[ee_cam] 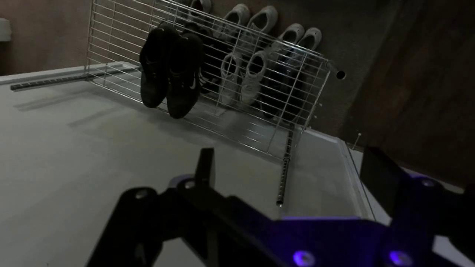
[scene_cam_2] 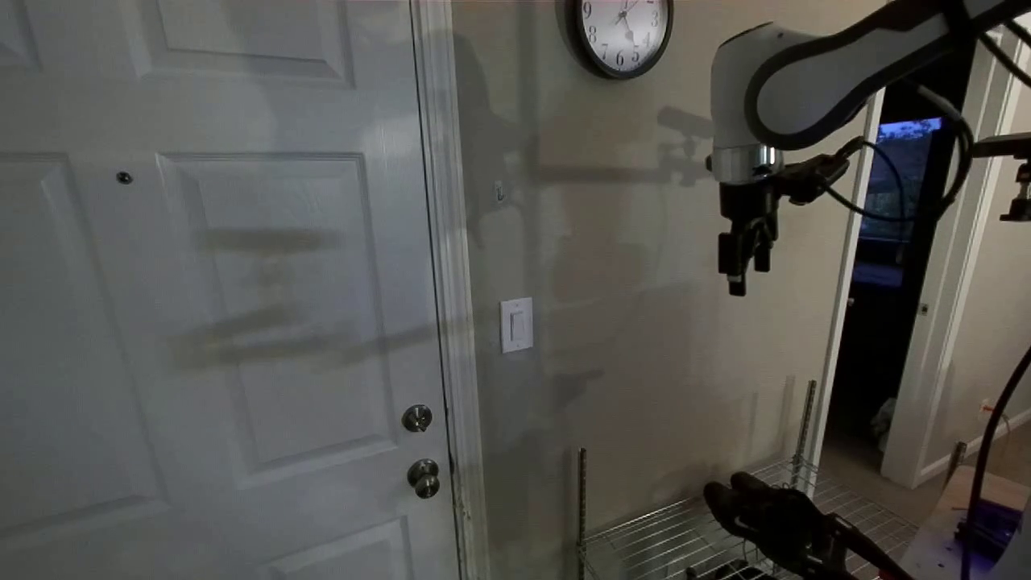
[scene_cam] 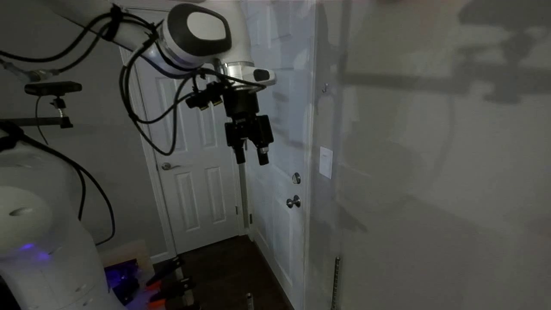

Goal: Press the switch on top to turn on the light

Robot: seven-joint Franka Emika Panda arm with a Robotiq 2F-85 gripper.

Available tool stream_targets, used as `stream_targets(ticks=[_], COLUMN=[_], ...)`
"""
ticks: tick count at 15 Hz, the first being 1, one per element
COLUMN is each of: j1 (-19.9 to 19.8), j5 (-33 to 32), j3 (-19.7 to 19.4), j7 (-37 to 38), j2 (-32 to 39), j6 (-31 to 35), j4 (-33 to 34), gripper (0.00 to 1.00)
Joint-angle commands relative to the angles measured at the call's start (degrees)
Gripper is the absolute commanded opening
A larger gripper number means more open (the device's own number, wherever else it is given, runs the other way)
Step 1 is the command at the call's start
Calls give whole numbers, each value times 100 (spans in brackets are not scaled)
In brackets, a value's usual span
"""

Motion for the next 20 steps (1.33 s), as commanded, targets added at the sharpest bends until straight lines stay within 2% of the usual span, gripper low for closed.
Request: stream_targets(ticks=[1,7,13,16,18,19,20], j1=[-113,-178,-11,118,199,225,257], j5=[-217,-686,-1501,-1672,-1743,-1554,-1571], j3=[227,453,487,421,378,339,327], j7=[669,1825,3094,3591,3787,3484,3549], j2=[921,2053,2869,3122,3258,3100,3162], j6=[641,1389,1649,1824,1844,1725,1726], j4=[445,1132,1845,2143,2292,2159,2229], gripper=[100,100,100,100,100,100,100])
